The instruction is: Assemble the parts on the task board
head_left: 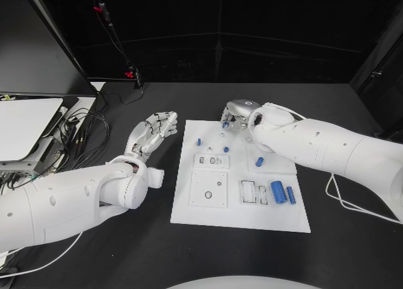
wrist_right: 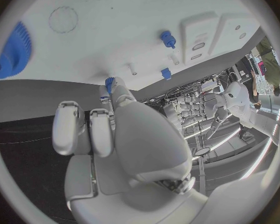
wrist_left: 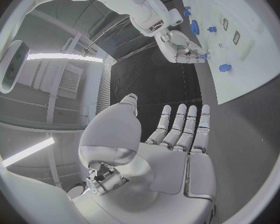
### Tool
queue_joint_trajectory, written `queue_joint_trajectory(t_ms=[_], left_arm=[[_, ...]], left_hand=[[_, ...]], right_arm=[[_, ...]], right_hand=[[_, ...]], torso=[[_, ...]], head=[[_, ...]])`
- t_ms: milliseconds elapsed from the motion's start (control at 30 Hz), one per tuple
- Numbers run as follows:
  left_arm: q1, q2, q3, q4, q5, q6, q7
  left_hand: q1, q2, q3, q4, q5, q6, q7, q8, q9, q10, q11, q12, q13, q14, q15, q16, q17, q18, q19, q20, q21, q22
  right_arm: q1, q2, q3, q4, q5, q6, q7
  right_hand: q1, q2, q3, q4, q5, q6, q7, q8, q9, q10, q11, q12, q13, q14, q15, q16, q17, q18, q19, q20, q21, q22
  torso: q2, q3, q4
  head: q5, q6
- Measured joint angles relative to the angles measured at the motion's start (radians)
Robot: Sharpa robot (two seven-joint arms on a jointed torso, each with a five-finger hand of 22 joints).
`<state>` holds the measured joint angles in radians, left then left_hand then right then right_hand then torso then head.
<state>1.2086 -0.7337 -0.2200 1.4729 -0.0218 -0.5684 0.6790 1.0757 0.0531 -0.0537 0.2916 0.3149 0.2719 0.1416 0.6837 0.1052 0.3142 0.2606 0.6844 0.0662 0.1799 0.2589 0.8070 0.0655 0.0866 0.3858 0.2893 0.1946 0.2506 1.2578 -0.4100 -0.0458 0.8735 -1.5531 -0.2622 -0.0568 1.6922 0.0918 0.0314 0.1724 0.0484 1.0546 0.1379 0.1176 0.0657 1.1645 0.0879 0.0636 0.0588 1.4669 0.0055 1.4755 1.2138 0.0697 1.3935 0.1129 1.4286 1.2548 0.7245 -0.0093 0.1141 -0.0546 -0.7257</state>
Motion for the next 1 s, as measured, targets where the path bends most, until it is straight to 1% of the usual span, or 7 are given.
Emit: queue_joint_trajectory(t_ms=[167,300,433,700,833,967,1000], left_arm=[[0.0,0.0,0.0,0.0,0.0,0.0,0.0],[0.0,0.0,0.0,0.0,0.0,0.0,0.0],[0.0,0.0,0.0,-0.001,0.0,0.0,0.0],[0.0,0.0,0.0,-0.012,0.0,0.002,0.0],[0.0,0.001,0.0,-0.017,0.0,0.003,0.0],[0.001,0.001,0.0,-0.021,0.0,0.004,0.0],[0.001,0.002,0.0,-0.021,0.0,0.005,0.0]], left_hand=[[0.0,0.0,0.0,0.0,0.0,0.0,0.0,0.0,0.0,0.0,0.0,0.0,0.0,0.0,0.0,0.0,0.0,0.0,0.0,0.0,0.0,0.0],[0.0,0.0,0.0,0.0,0.0,0.0,0.0,0.0,0.0,0.0,0.0,0.0,0.0,0.0,0.0,0.0,0.0,0.0,0.0,0.0,0.0,0.0],[0.0,0.0,0.0,0.0,0.0,0.0,0.0,0.0,0.0,0.0,0.0,0.0,0.0,0.0,0.0,0.0,0.0,0.0,0.0,0.0,0.0,0.0],[0.007,0.007,-0.003,-0.003,0.008,0.0,0.0,0.0,-0.002,0.0,0.0,0.001,0.0,0.0,0.0,0.0,0.0,0.0,-0.002,-0.002,0.0,0.0],[0.007,0.007,-0.003,-0.003,0.008,0.0,0.0,0.0,-0.003,0.0,0.0,0.004,0.0,0.0,0.0,0.0,0.0,0.0,-0.004,-0.004,0.0,0.0],[0.007,0.007,-0.003,-0.003,0.008,0.0,0.0,0.0,-0.003,0.0,0.0,0.004,0.0,0.0,0.0,0.0,0.0,0.0,-0.004,-0.004,0.0,-0.001],[0.007,0.007,-0.003,-0.003,0.008,0.0,0.0,0.0,-0.003,0.0,0.0,0.004,0.0,0.0,0.0,0.0,0.0,0.0,-0.004,-0.004,0.0,-0.001]], right_arm=[[-0.001,0.005,0.0,-0.005,-0.001,0.009,-0.005],[-0.001,0.007,0.0,-0.007,-0.001,0.02,-0.013],[-0.002,0.006,0.0,-0.007,-0.001,0.026,-0.016],[-0.003,-0.008,0.0,0.005,0.029,-0.011,0.006],[-0.003,-0.026,0.0,0.029,0.073,-0.077,0.033],[-0.002,-0.094,0.0,0.11,0.156,-0.169,0.073],[-0.001,-0.12,0.0,0.136,0.19,-0.195,0.087]], right_hand=[[0.004,-0.004,0.007,0.007,0.0,-0.008,0.003,-0.016,0.0,-0.018,0.007,0.0,0.002,0.0,0.0,0.0,-0.004,0.0,-0.004,0.004,-0.004,-0.005],[-0.016,-0.032,0.01,0.02,0.004,-0.063,-0.002,-0.047,-0.001,-0.073,0.022,0.001,0.002,-0.002,0.016,-0.01,-0.034,0.0,-0.015,0.015,-0.017,-0.026],[-0.089,-0.094,-0.034,0.064,0.004,-0.158,-0.04,-0.057,-0.004,-0.143,0.036,0.001,0.001,-0.002,0.027,-0.035,-0.094,0.0,-0.044,0.03,-0.046,-0.072],[-0.189,-0.154,-0.072,0.105,0.0,-0.343,-0.078,-0.057,-0.006,-0.2,0.046,0.001,0.005,-0.002,0.034,-0.053,-0.144,0.016,-0.061,0.039,-0.071,-0.114],[-0.195,-0.152,-0.064,0.112,-0.003,-0.356,-0.074,-0.057,-0.006,-0.202,0.048,0.007,0.007,-0.002,0.034,-0.058,-0.154,0.016,-0.068,0.039,-0.079,-0.127],[-0.193,-0.131,-0.052,0.104,-0.003,-0.293,-0.038,-0.045,0.003,-0.191,0.037,0.022,0.01,-0.002,0.034,-0.067,-0.166,0.016,-0.079,0.037,-0.094,-0.148],[-0.192,-0.127,-0.05,0.102,-0.003,-0.272,-0.027,-0.04,0.006,-0.184,0.032,0.028,0.011,-0.002,0.034,-0.079,-0.193,0.033,-0.094,0.035,-0.109,-0.171]], torso=[[0.0,0.0,0.0],[0.0,0.0001,-0.0004],[-0.001,0.0001,-0.0011],[-0.002,0.0006,-0.0019],[-0.002,0.0008,-0.002],[-0.002,0.0008,-0.002],[-0.002,0.0008,-0.002]], head=[[0.0,-0.002],[0.0,-0.003],[0.001,-0.003],[0.003,-0.004],[0.004,-0.003],[-0.001,0.002],[-0.003,0.003]])
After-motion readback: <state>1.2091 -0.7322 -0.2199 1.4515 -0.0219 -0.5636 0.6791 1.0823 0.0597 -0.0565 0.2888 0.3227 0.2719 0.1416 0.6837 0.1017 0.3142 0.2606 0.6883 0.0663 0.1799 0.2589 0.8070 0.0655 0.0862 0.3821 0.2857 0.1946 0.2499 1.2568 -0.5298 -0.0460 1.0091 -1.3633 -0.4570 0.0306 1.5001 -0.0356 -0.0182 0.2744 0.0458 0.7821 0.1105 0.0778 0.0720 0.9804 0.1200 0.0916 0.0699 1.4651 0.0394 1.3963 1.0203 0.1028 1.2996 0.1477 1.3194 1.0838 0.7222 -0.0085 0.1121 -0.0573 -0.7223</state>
